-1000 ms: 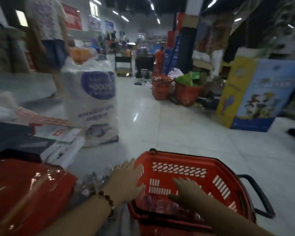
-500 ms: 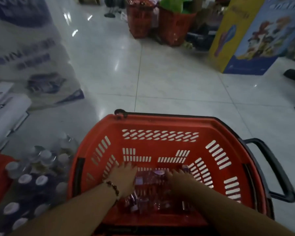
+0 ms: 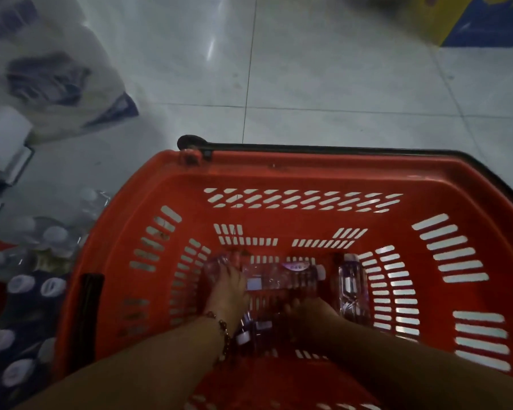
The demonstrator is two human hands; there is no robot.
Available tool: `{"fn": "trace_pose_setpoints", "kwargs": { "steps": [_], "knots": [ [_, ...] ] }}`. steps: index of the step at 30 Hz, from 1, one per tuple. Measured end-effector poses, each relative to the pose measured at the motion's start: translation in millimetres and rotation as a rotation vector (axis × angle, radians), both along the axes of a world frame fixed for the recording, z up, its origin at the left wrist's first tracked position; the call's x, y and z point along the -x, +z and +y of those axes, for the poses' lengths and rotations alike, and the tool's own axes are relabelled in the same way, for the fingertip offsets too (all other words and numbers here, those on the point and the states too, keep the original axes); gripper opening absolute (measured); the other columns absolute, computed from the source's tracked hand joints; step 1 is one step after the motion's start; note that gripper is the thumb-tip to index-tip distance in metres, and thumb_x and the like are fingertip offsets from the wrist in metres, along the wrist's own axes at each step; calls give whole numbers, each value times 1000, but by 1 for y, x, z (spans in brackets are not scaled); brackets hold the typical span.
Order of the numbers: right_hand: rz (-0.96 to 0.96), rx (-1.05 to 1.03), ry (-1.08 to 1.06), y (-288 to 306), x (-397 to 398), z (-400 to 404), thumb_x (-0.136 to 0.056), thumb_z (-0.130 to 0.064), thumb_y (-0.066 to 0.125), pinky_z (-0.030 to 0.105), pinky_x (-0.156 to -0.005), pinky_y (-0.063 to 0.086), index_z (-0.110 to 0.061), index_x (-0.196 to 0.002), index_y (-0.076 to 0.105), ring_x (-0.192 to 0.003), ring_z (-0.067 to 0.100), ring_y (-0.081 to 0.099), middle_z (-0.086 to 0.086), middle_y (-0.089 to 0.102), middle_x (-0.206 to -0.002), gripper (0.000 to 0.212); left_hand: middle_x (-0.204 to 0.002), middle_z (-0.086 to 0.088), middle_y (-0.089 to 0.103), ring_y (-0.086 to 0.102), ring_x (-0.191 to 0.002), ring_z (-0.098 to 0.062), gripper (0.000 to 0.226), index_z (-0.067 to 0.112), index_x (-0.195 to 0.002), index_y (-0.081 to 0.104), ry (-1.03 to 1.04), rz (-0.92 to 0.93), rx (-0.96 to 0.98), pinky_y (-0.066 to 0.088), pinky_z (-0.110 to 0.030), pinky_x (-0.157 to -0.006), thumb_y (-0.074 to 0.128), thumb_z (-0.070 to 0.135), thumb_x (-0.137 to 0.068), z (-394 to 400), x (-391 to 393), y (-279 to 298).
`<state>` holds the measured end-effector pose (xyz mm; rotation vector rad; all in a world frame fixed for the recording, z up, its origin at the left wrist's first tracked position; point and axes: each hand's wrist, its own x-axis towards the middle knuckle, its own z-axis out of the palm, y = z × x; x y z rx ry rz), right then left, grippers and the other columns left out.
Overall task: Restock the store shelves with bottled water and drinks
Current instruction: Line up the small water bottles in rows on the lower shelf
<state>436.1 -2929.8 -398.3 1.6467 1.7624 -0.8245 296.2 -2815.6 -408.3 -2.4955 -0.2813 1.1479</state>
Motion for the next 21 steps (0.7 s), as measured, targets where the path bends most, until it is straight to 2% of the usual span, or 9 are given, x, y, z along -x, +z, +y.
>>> {"fn": "trace_pose_setpoints", "kwargs": {
  "steps": [3, 6, 9, 12, 14, 15, 16, 18, 21],
  "knots": [
    [46, 78, -45, 1, -1, 2, -100, -43, 51, 39, -84, 55, -15, -135, 51, -111, 27, 63, 11, 59, -131, 45, -149, -28, 31, 28, -137, -48, 61, 6, -146, 41, -109, -16, -47, 24, -67, -109, 54, 39, -97, 2, -1, 2],
    [113, 141, -177, 25, -8, 9, -99, -38, 55, 37, -90, 52, -14, -133, 53, -114, 25, 62, 7, 61, -130, 41, -158, -28, 21, 18, -144, -50, 70, 10, -150, 37, -115, 44, 7, 18, -71, -111, 64, 39, -92, 7, -8, 14],
    [177, 196, -337, 57, -20, 18, -97, -29, 61, 34, -97, 45, -18, -134, 53, -117, 21, 57, 3, 59, -131, 40, -160, -22, 19, 15, -147, -46, 78, 13, -154, 28, 178, 46, 197, 15, -68, -115, 67, 32, -89, 19, -7, 26],
    [184, 216, -360, 94, -34, 28, -98, -36, 59, 34, -101, 43, -18, -137, 52, -116, 22, 58, 6, 60, -135, 44, -143, -10, 51, 47, -130, -29, 64, 17, -143, 45, 616, -228, 574, 38, -43, -111, 69, 38, -87, 31, 5, 60],
    [184, 173, -439, 112, -47, 34, -96, -45, 58, 33, -98, 45, -16, -134, 57, -115, 23, 60, 7, 62, -133, 47, -117, 0, 67, 62, -107, -18, 44, 21, -123, 59, 801, -377, 779, 50, -23, -87, 76, 31, -83, 36, 17, 86],
    [196, 127, -515, 120, -55, 36, -93, -49, 60, 32, -92, 48, -16, -128, 61, -108, 22, 63, 7, 66, -126, 48, -105, 3, 69, 64, -98, -13, 34, 21, -113, 62, 904, -446, 882, 51, -20, -80, 77, 28, -82, 37, 23, 98],
    [220, 75, -606, 129, -62, 37, -91, -50, 61, 31, -84, 50, -13, -122, 66, -97, 21, 65, 7, 70, -114, 48, -99, 4, 70, 64, -92, -11, 28, 21, -106, 63, 992, -545, 1001, 53, -21, -81, 76, 25, -82, 37, 28, 110],
    [353, -39, -801, 157, -69, 39, -93, -41, 62, 29, -71, 49, -2, -112, 69, -81, 22, 63, 11, 68, -95, 44, -102, 0, 75, 67, -94, -8, 30, 18, -109, 65, 1130, -765, 1195, 55, -34, -93, 75, 20, -81, 37, 38, 136],
    [597, -150, -1009, 212, -62, 34, -100, -30, 53, 31, -67, 48, -3, -107, 67, -77, 25, 62, 15, 66, -91, 32, -99, 9, 77, 71, -94, -5, 23, 22, -108, 67, 1271, -1027, 1354, 55, -21, -82, 73, 12, -89, 35, 51, 185]
  ]
}}
